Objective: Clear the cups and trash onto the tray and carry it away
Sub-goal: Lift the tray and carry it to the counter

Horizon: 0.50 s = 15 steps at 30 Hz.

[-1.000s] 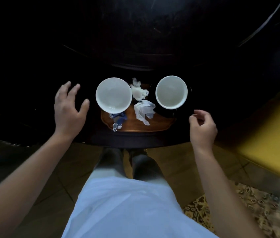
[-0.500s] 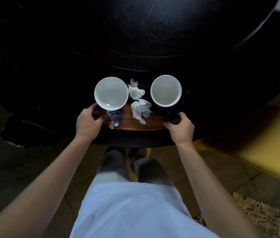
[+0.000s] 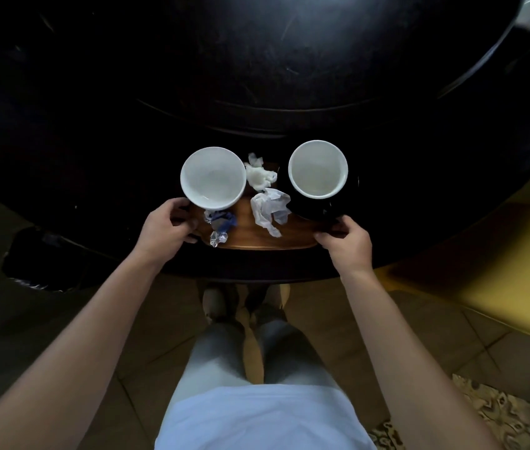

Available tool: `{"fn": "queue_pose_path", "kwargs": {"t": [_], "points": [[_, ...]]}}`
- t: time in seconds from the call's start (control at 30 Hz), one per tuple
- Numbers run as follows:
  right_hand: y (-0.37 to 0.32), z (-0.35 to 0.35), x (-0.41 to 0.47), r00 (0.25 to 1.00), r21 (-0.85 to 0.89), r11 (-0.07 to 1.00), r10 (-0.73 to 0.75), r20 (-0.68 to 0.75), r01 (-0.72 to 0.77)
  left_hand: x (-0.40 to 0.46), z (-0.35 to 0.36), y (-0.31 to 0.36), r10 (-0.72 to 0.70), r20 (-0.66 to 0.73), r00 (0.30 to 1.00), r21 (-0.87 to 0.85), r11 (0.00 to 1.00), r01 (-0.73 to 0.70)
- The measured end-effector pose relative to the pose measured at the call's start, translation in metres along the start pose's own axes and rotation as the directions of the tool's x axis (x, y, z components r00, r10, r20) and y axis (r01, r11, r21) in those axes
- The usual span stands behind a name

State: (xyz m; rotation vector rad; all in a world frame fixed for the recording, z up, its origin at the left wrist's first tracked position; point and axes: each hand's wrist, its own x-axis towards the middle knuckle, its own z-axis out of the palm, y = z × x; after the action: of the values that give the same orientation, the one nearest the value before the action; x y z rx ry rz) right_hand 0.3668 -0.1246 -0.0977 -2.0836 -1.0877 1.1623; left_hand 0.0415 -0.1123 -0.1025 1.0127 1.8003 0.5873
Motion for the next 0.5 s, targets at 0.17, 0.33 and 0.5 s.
{"fn": "queue_pose_path", "kwargs": {"t": [0.17,0.33,0.5], "points": [[0.001,-0.003,-0.005,0.998,0.18,0.982,0.044,0.048,-0.052,0.001,-0.003,0.001,-0.018,0.129,0.991,-0.117,0.993,0.034],[-0.006,0.0,-0.014,0.994,0.359,0.928,0.068,0.09,-0.096,0.0,-0.008,-0.004,-0.001,0.191,0.982,-0.215,0.976,0.042],[-0.009,-0.002,-0.033,0.988,0.518,0.843,0.101,0.114,-0.146,-0.01,-0.024,-0.003,0.04,0.235,0.971,-0.322,0.946,0.039]]}}
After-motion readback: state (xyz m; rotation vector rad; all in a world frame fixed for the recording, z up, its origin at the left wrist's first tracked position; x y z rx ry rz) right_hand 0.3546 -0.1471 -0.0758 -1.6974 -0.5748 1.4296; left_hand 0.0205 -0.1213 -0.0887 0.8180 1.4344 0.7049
